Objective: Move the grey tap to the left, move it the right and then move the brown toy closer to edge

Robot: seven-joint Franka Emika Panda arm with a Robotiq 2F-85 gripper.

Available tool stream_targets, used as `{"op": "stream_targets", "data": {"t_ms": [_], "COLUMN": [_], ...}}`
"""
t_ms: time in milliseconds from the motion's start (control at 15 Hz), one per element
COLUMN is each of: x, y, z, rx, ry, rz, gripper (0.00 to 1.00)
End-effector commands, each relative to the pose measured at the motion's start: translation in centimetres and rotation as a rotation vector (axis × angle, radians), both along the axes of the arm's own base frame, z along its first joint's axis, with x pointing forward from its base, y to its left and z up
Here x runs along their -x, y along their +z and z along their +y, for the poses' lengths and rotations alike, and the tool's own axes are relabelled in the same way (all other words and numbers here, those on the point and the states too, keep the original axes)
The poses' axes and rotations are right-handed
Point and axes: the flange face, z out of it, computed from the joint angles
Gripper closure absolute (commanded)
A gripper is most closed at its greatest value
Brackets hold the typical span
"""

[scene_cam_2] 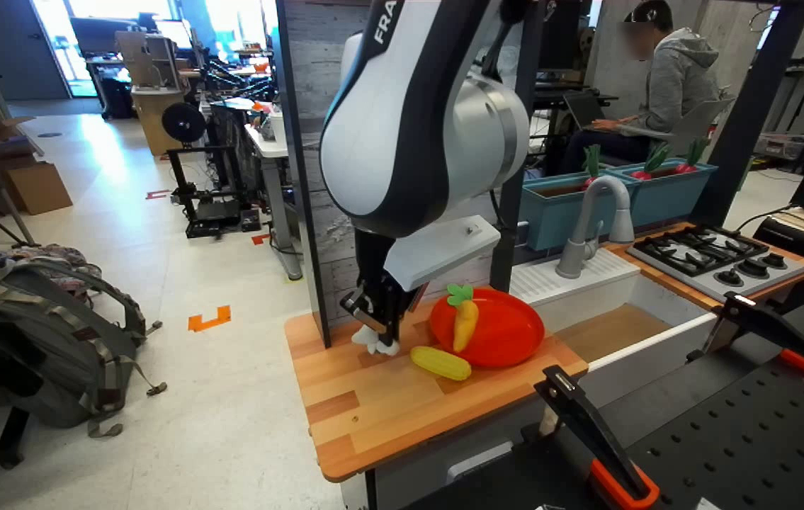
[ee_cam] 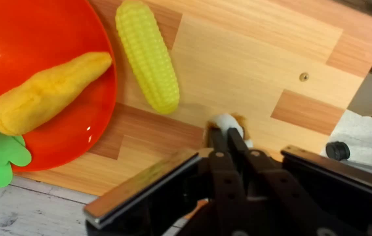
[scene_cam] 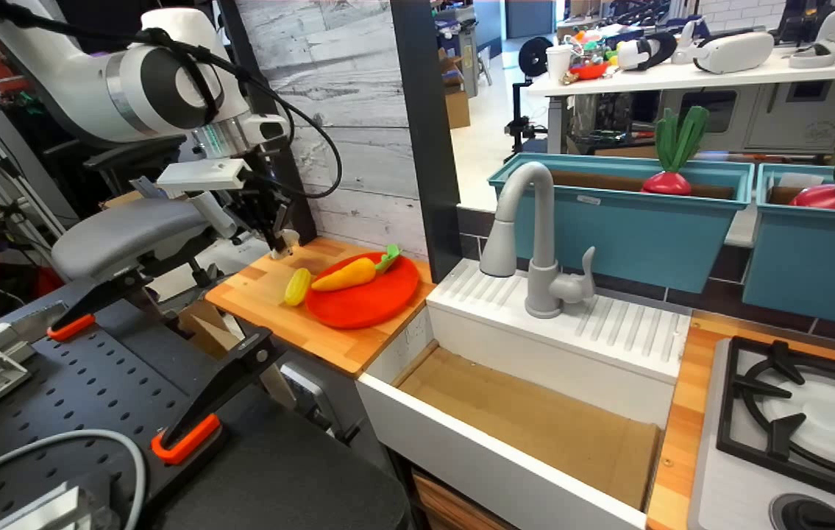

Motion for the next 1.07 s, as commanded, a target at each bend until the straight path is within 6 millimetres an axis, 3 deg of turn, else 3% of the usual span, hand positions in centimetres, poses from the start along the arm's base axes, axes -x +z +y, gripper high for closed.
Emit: {"op": "stream_targets", "data": {"t_ms": [0,267,667,733,800,1000], "x": [3.4,5.7,5.9,5.7,5.6,5.2], "y": [0.1,-1.4,-2.4,-2.5,-2.5,-2.3], "z": [-0.4,-1.3,-3.1,-3.3,-3.5,-3.9], "rx": [0.039,0.070,0.084,0.089,0.091,0.089], "ry": [0.067,0.092,0.073,0.067,0.066,0.050], "rz": [0.004,0.049,0.068,0.072,0.075,0.077], "gripper": [0.98,0.98,0.98,0.68,0.66,0.46]}}
